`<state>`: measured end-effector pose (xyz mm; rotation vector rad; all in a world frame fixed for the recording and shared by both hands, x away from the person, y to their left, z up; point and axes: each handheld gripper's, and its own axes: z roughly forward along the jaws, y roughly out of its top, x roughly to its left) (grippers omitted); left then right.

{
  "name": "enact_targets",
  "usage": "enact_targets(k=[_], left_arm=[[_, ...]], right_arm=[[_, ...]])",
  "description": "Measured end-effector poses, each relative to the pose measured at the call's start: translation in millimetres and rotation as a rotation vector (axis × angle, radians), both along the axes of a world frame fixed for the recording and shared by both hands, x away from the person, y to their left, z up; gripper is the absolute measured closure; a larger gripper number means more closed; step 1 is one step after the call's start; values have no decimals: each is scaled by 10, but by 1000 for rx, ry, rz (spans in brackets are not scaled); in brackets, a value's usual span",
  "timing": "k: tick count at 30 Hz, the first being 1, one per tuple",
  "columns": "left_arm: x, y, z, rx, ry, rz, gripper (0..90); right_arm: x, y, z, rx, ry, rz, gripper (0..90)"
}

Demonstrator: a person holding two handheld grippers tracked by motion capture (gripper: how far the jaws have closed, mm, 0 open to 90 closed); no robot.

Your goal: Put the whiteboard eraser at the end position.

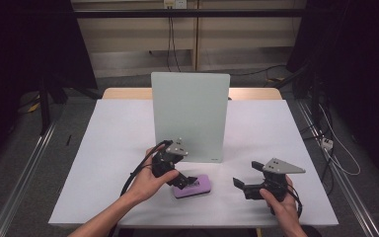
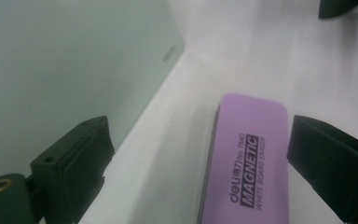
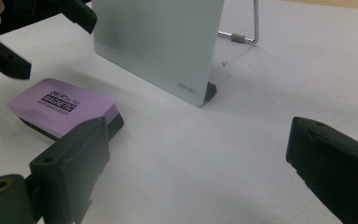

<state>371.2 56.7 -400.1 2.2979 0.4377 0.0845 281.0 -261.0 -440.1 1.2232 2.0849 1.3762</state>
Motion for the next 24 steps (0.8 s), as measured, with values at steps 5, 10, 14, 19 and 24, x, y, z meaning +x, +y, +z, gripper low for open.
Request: enact_targets(k=[5,10,14,19,24], left_arm=[[-36,107,12,-36,-39,62,70],[-61,303,19,-103,-63,124,67],[-69,501,1,-150,-78,189,65],[-82,736,4,-200,-102,252,63],[-148,915,4,-189,-140,307,63]], right_arm=[[8,-2,-6,-3,3,0,45],[5,1,-5,-5,2,-3,50],[5,4,-8,-8,4,-8,46],[13,-3,-16,-12,15,-22,44],[-1,-5,-16,-16,19,-32,44]])
